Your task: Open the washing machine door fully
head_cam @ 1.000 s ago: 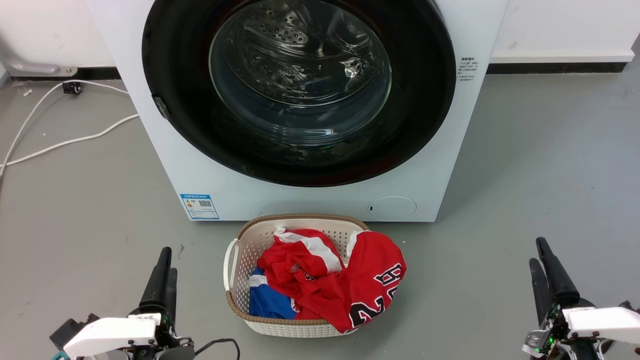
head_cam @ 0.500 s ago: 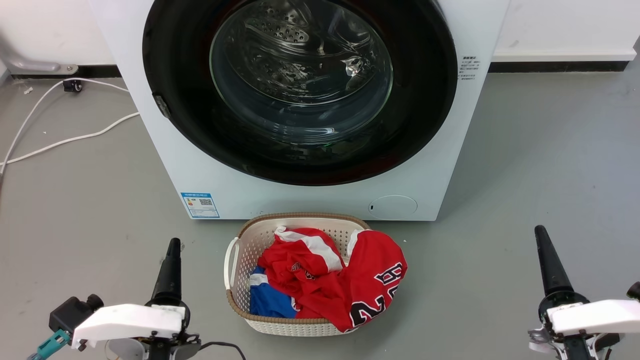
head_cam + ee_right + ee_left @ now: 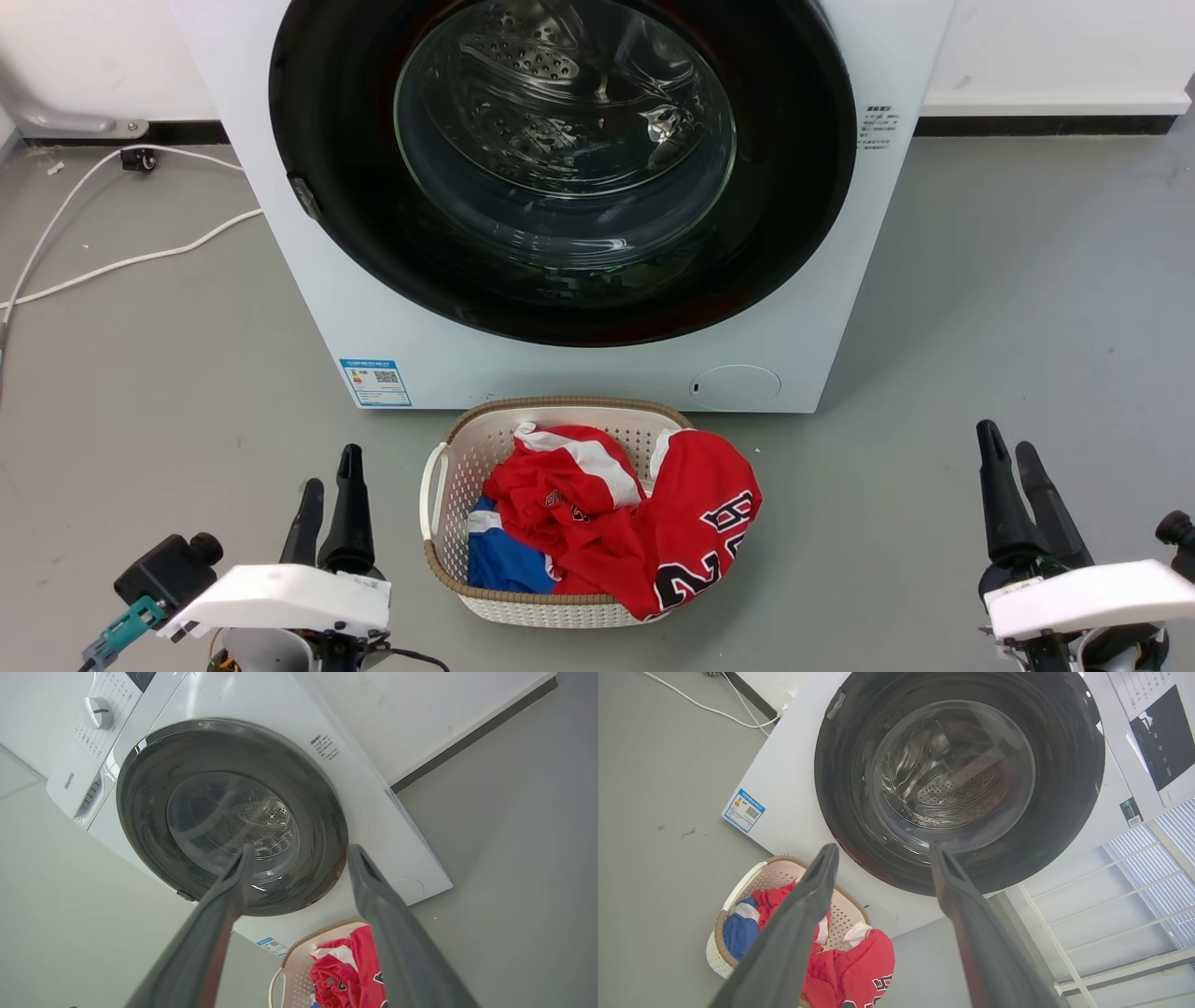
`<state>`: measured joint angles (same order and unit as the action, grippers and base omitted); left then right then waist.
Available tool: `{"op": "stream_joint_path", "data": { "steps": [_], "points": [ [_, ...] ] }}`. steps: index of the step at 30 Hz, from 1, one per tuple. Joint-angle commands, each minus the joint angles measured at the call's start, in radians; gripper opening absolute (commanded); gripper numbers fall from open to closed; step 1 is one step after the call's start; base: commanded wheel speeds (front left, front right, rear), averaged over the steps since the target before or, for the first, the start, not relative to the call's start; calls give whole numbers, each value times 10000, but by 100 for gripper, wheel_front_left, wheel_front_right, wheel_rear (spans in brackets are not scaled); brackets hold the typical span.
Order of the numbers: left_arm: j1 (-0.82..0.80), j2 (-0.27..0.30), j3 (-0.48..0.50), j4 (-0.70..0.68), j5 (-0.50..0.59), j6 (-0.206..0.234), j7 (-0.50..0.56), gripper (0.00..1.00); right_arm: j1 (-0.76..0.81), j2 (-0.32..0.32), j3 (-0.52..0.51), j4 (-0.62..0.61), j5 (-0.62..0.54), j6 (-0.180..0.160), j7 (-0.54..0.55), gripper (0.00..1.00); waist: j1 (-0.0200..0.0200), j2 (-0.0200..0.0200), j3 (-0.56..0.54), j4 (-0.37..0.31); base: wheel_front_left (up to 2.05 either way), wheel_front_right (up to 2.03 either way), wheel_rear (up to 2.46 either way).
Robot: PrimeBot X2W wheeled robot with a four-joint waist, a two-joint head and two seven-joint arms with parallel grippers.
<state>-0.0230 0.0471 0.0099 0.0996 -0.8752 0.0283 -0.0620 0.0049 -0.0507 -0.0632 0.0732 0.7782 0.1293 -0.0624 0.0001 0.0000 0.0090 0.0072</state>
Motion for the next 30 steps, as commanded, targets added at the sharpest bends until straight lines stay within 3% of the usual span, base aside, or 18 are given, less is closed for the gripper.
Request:
{"op": "stream_joint_path", "data": {
  "steps": [1,17,30],
  "points": [
    [12,25,-47,-210,389,78,-101,100,-3,-16,14,-220,-423,16,-115,100,0,0,0,5,0,0,0],
    [156,94,-561,-476,2660,469,-603,100,238,-11,14,-495,-2845,18,-605,100,0,0,-9,21,0,0,0],
    [267,154,-878,-560,3967,572,-937,100,386,-7,-57,-615,-4100,19,-926,100,0,0,-10,51,0,0,0]
  ]
}}
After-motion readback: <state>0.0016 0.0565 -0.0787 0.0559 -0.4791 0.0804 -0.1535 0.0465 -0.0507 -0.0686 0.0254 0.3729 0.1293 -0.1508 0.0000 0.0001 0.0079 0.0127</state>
